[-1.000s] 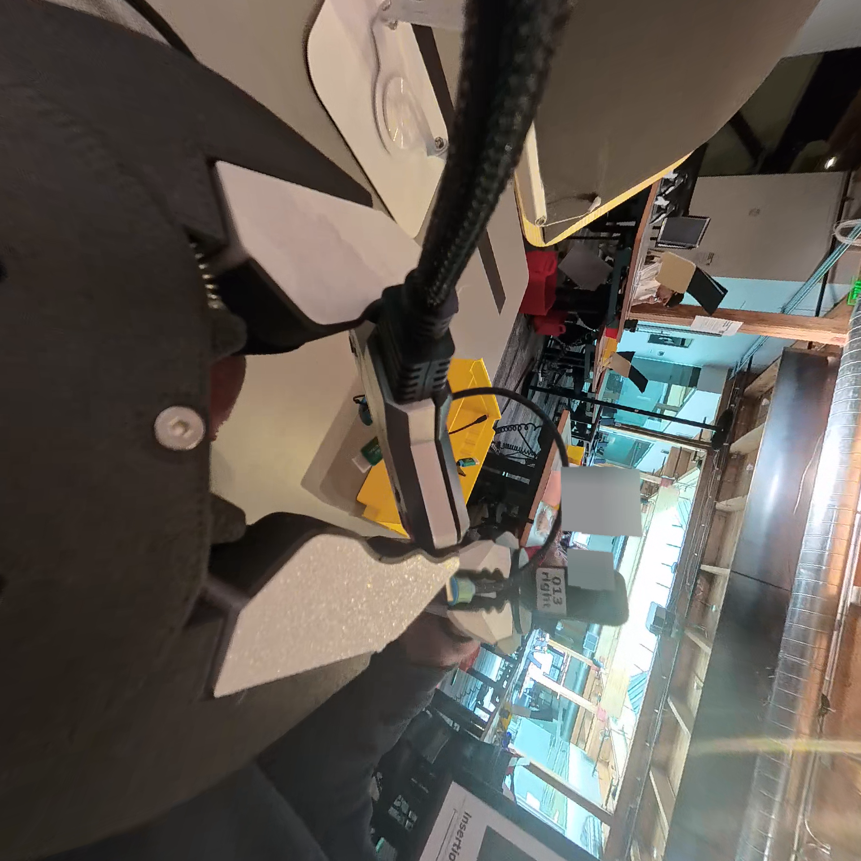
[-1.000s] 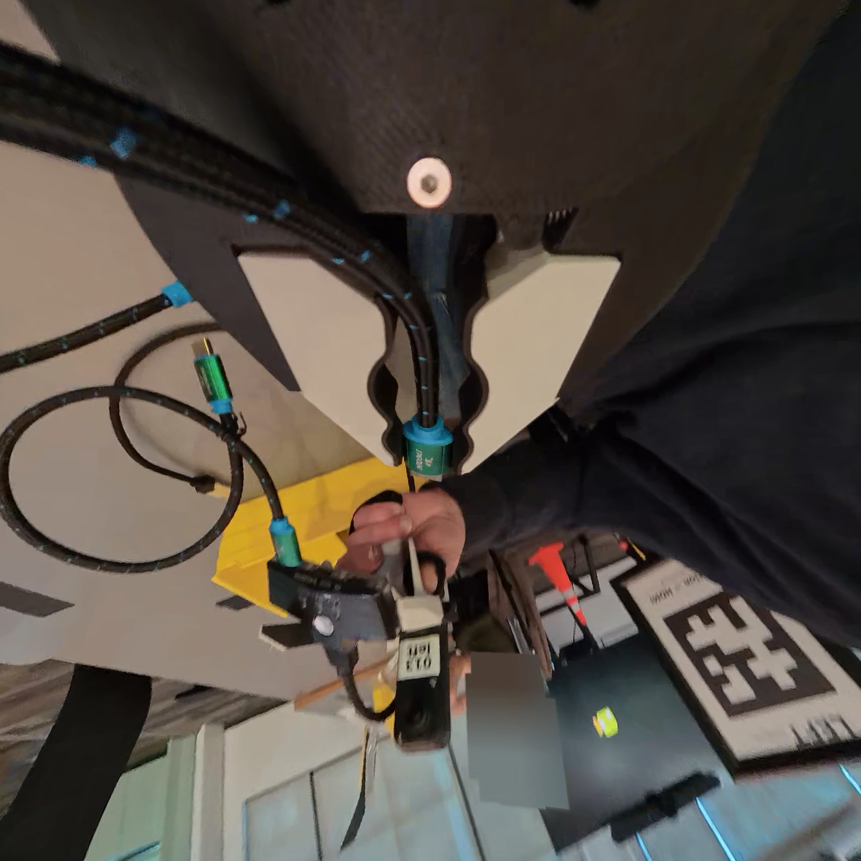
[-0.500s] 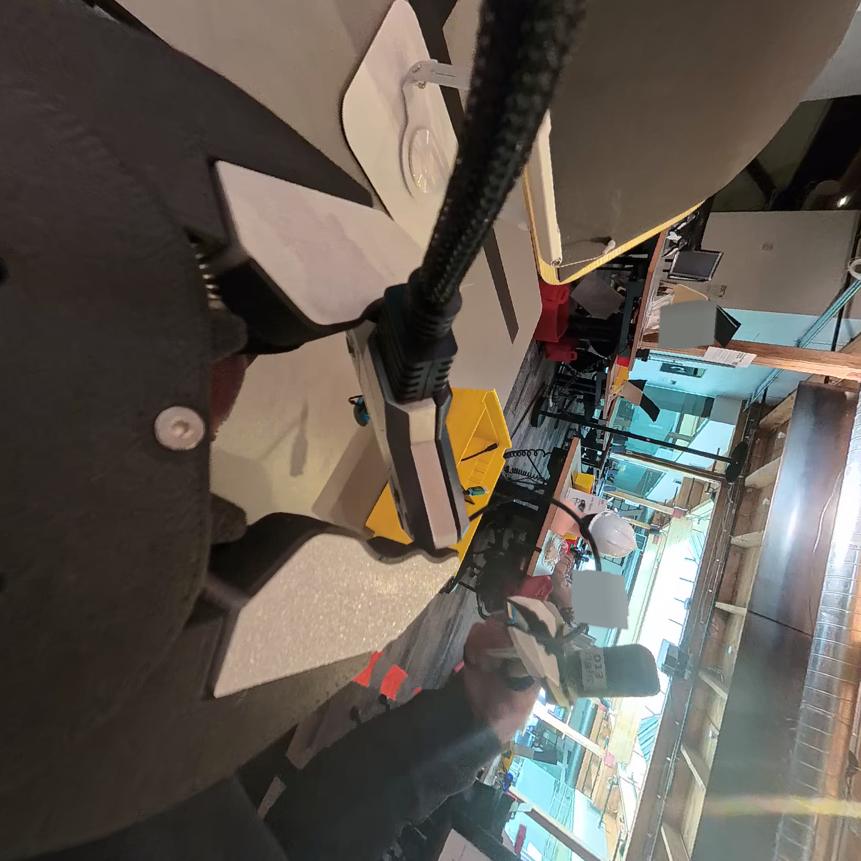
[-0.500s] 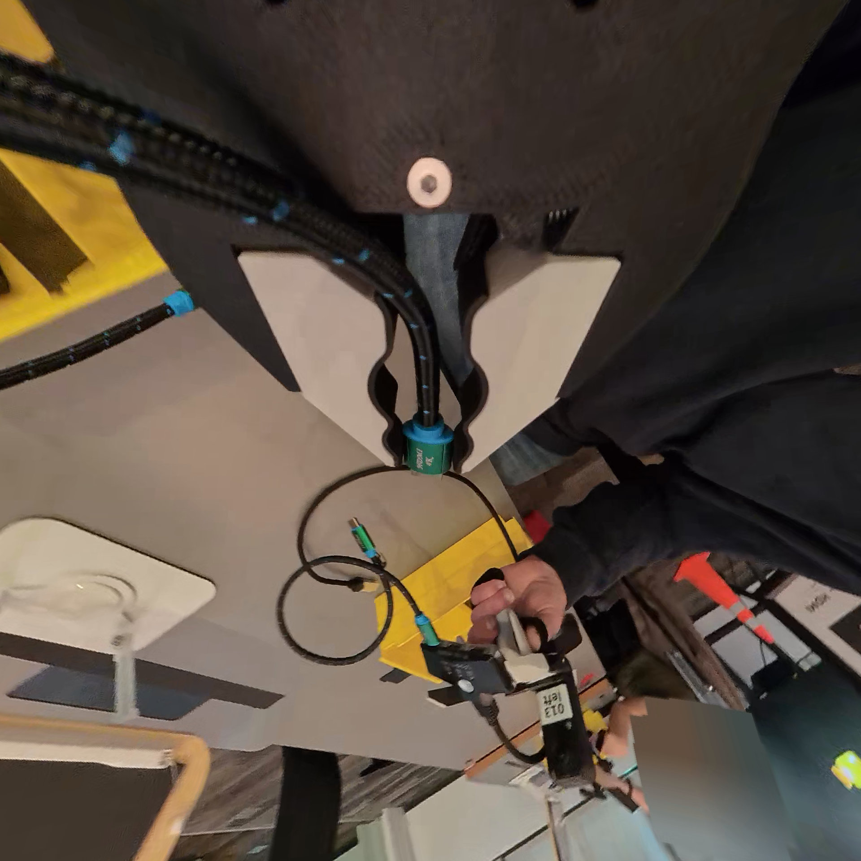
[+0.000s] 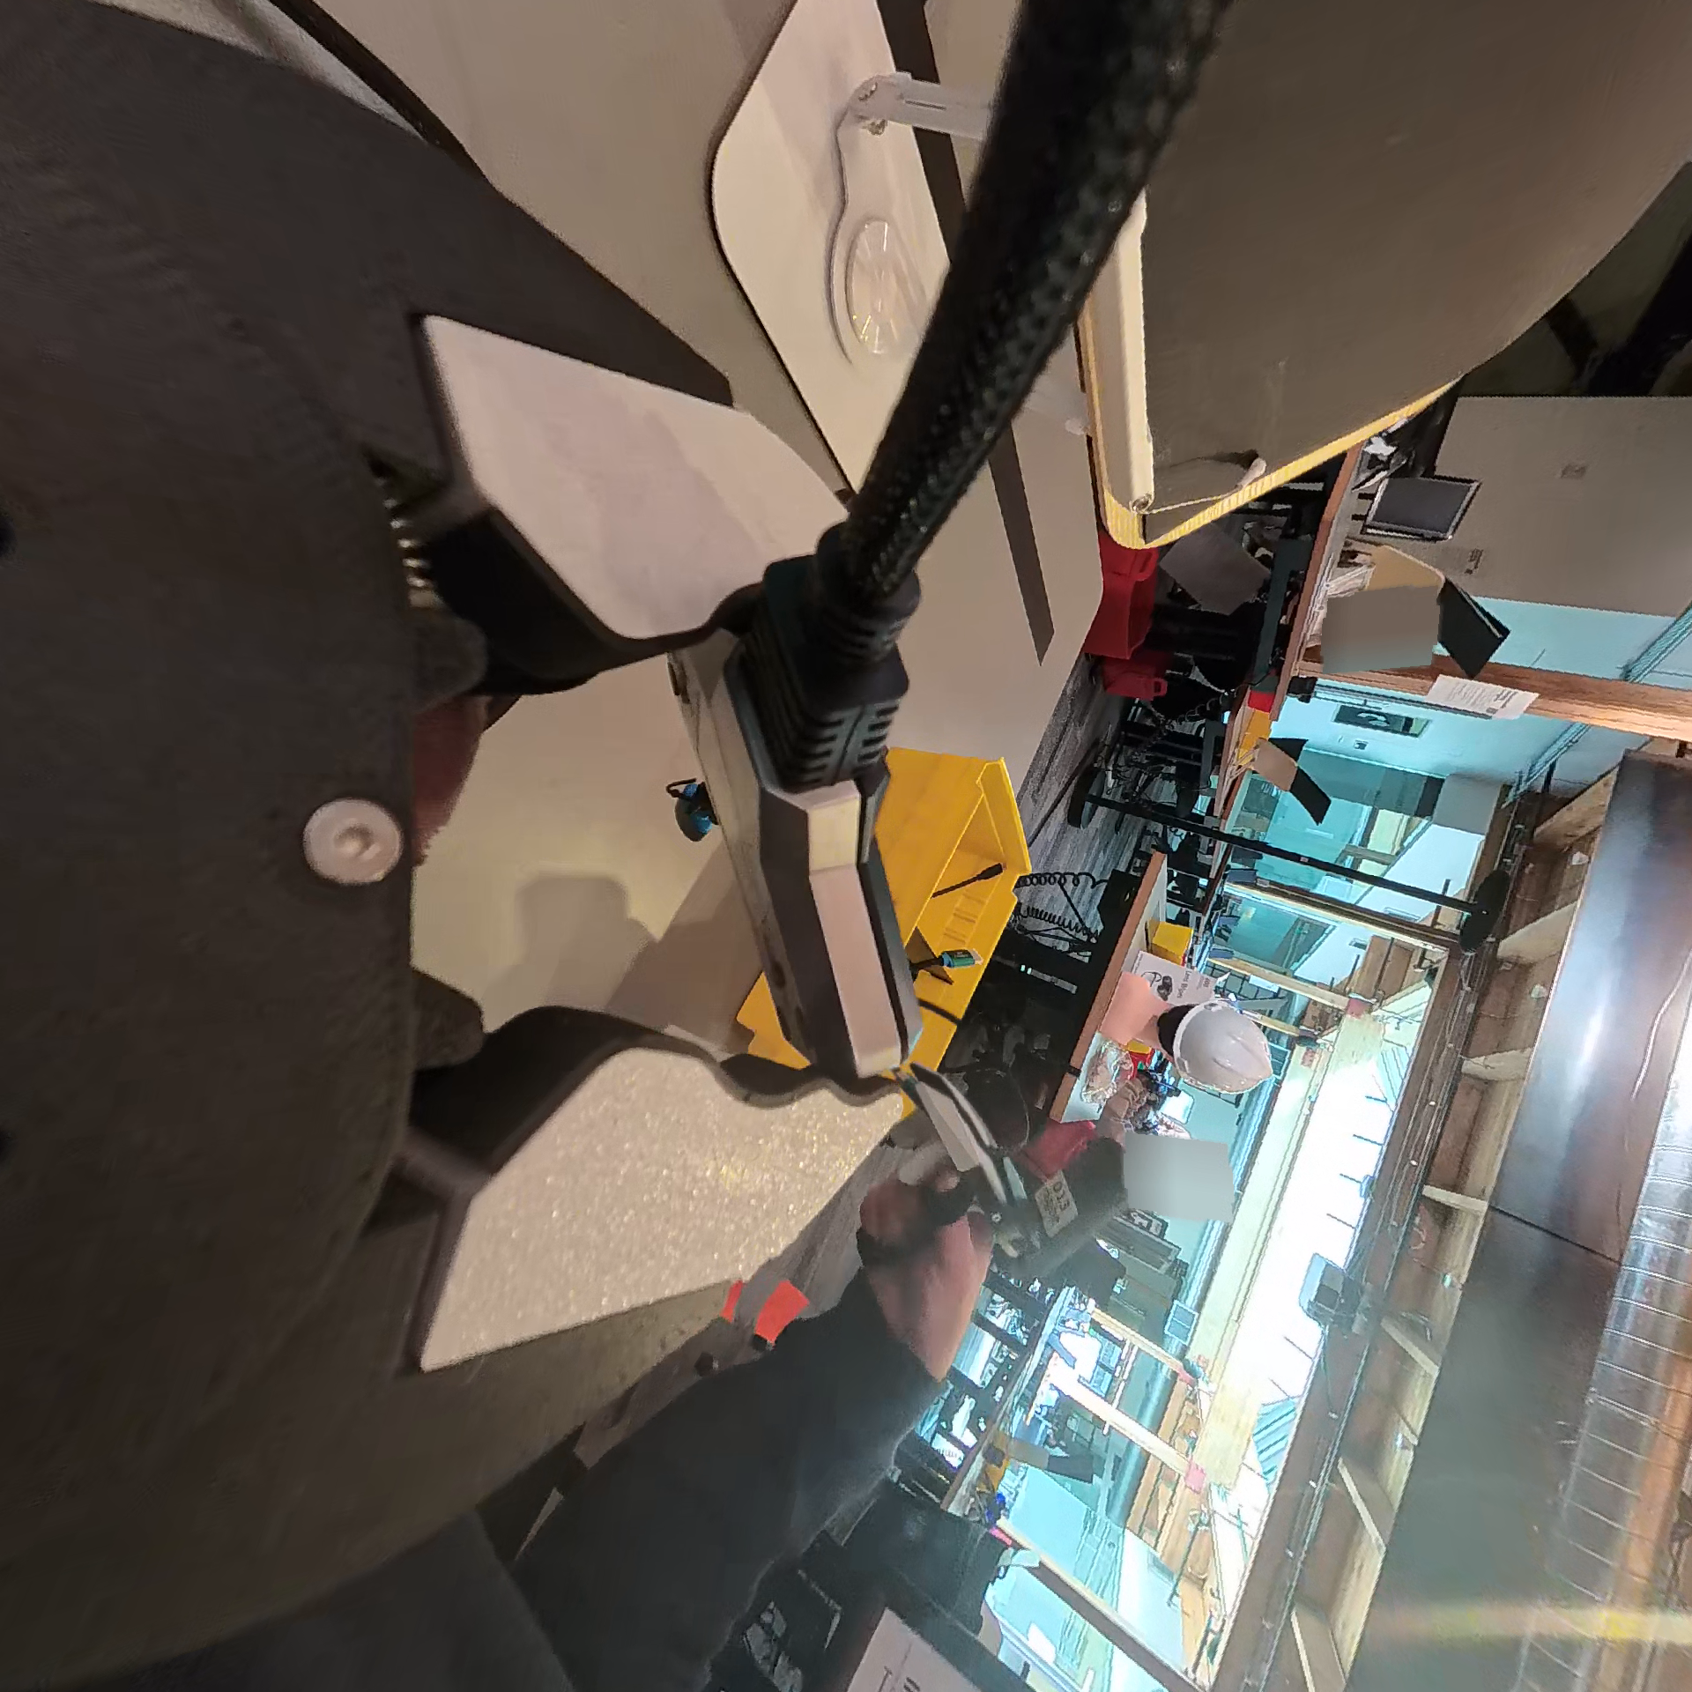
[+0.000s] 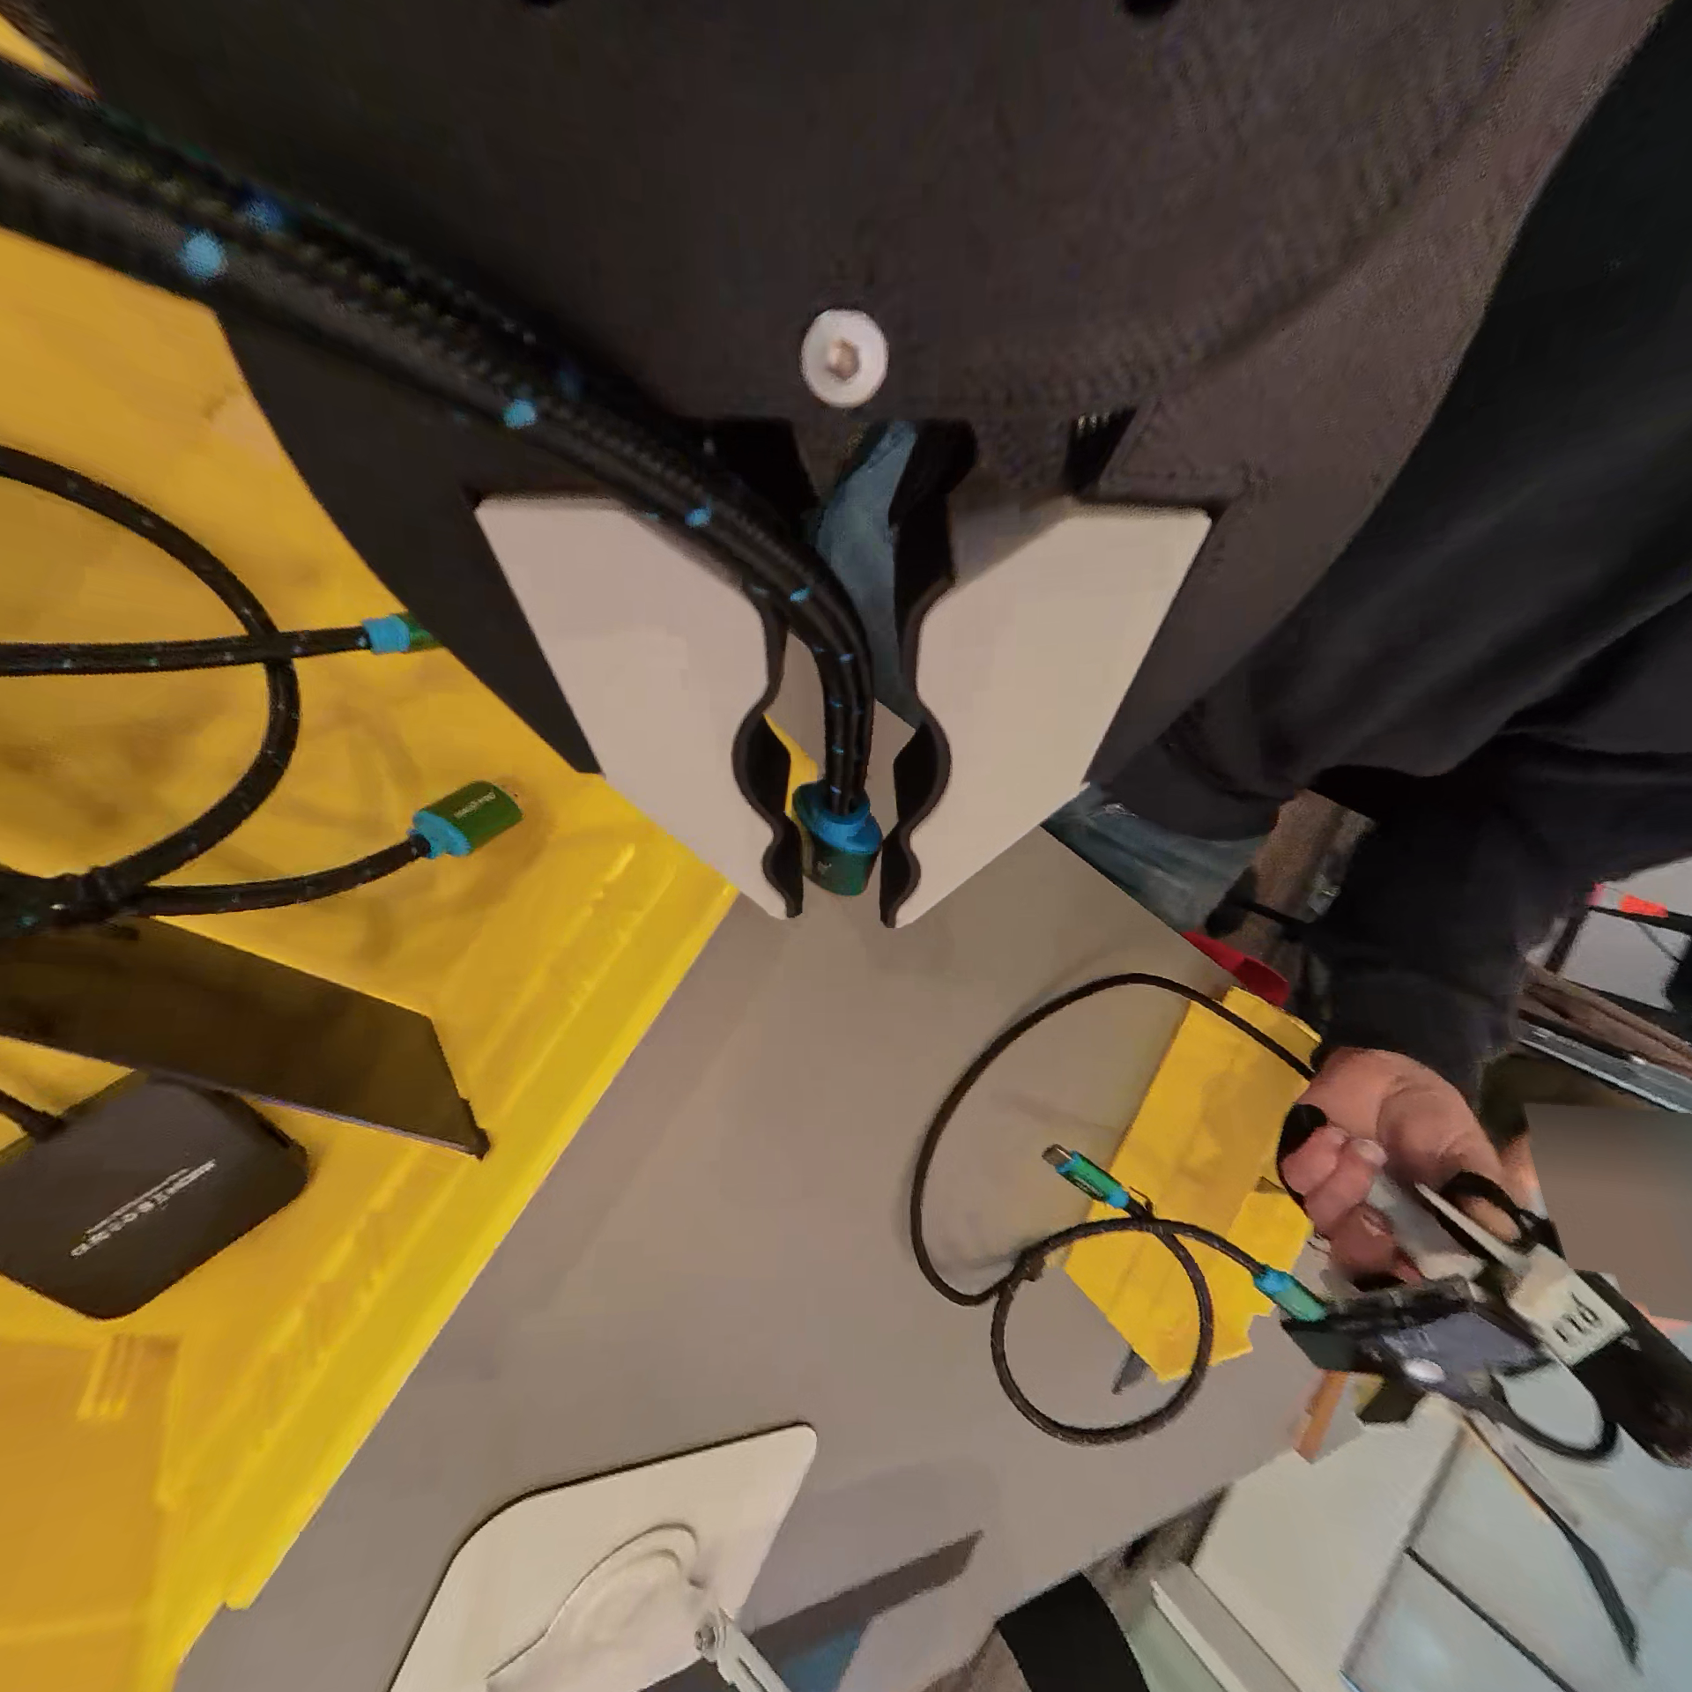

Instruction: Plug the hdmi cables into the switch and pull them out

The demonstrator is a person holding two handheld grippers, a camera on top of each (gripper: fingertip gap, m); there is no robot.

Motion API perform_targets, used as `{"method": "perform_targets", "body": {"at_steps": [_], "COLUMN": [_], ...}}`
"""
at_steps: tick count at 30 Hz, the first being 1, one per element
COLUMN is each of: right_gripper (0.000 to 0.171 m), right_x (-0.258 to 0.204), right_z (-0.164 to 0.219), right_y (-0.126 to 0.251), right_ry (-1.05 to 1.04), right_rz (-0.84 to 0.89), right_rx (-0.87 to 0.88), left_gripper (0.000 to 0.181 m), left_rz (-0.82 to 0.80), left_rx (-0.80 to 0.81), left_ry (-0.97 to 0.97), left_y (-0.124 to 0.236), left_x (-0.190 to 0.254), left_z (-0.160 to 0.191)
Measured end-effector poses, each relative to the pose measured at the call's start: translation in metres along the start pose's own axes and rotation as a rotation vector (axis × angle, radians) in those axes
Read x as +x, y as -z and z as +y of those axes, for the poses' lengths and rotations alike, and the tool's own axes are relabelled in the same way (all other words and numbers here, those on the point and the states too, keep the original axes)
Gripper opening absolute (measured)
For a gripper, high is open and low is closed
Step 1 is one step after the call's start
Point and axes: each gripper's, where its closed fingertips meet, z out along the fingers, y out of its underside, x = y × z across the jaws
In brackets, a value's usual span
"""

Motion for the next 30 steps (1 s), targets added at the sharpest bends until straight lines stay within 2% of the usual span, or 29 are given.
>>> {"method": "perform_targets", "body": {"at_steps": [3, 5, 7, 10, 13, 16, 19, 21, 24, 26, 30], "right_gripper": [0.013, 0.02, 0.032, 0.059, 0.078, 0.077, 0.08, 0.078, 0.077, 0.077, 0.075], "right_x": [-0.002, 0.002, 0.015, 0.032, 0.048, 0.046, 0.048, 0.044, 0.038, 0.018, -0.082], "right_z": [-0.005, -0.009, -0.007, 0.011, 0.026, 0.017, 0.021, 0.014, 0.001, -0.018, -0.051], "right_y": [0.003, 0.001, -0.004, -0.016, -0.02, -0.011, 0.006, 0.016, 0.029, 0.027, -0.012], "right_ry": [0.037, 0.027, -0.005, -0.039, -0.01, 0.036, 0.081, 0.096, 0.139, 0.228, 0.488], "right_rz": [0.046, 0.04, 0.062, 0.103, 0.193, 0.224, 0.3, 0.312, 0.354, 0.339, 0.058], "right_rx": [-0.006, -0.018, -0.067, -0.218, -0.359, -0.38, -0.526, -0.552, -0.541, -0.449, -0.186], "left_gripper": [0.091, 0.091, 0.091, 0.091, 0.091, 0.091, 0.091, 0.091, 0.091, 0.091, 0.091], "left_rz": [0.001, 0.004, 0.006, 0.012, 0.013, 0.013, 0.015, 0.018, 0.02, 0.032, 0.072], "left_rx": [-0.004, -0.004, -0.011, -0.018, -0.02, -0.023, -0.028, -0.034, -0.036, -0.029, -0.011], "left_ry": [0.012, 0.024, 0.026, 0.027, 0.026, 0.032, 0.043, 0.046, 0.043, 0.037, 0.013], "left_y": [-0.001, -0.002, -0.002, -0.002, -0.002, -0.002, -0.003, -0.003, -0.003, -0.003, -0.006], "left_x": [-0.003, -0.004, -0.004, -0.002, -0.002, -0.004, -0.006, -0.006, -0.005, -0.003, 0.007], "left_z": [0.003, 0.004, 0.006, 0.007, 0.006, 0.008, 0.011, 0.013, 0.013, 0.011, 0.008]}}
